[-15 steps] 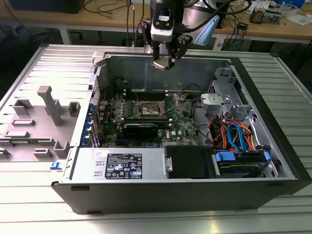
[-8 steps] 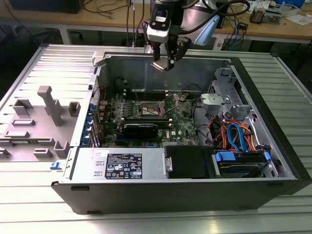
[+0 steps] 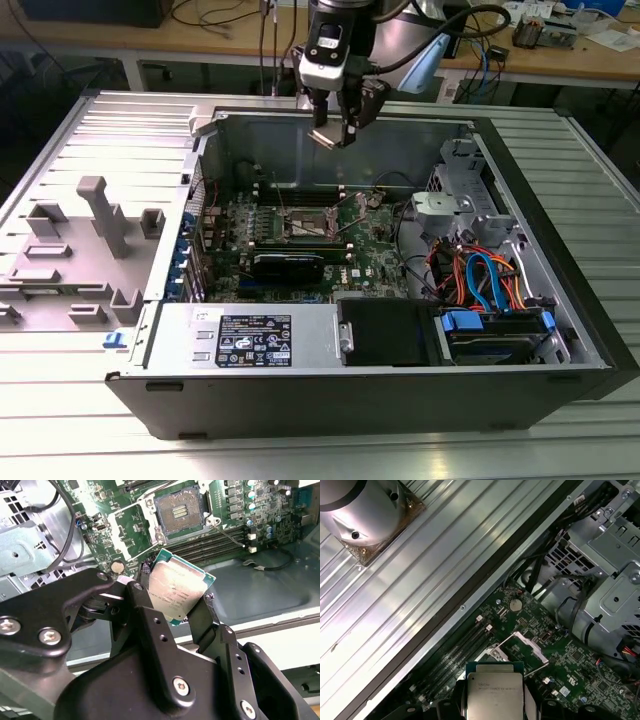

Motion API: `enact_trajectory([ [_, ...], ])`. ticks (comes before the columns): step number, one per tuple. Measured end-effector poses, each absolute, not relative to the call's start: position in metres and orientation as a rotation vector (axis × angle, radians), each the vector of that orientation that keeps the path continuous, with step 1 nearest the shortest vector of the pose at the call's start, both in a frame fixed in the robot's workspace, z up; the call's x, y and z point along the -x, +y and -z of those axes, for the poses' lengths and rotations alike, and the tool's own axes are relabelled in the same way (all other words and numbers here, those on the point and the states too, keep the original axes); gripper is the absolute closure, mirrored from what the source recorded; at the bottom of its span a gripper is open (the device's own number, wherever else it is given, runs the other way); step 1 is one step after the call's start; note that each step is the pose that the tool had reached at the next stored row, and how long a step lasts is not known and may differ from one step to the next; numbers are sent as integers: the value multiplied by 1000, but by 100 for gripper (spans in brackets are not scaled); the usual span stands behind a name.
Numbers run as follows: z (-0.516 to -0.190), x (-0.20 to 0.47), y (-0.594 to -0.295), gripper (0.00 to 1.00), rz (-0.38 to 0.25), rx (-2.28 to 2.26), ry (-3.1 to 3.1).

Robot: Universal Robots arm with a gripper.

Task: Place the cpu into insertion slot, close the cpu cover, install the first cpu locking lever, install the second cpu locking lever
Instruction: 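Place the cpu into insertion slot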

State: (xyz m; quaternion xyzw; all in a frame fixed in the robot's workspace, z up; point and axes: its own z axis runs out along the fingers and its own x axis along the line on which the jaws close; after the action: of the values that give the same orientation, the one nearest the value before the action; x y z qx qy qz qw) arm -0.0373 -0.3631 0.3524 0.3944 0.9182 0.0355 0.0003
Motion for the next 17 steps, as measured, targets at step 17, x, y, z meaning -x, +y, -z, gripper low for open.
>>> enact_trajectory([
  [17,-334,37,-363,45,-102,-1360,2824],
])
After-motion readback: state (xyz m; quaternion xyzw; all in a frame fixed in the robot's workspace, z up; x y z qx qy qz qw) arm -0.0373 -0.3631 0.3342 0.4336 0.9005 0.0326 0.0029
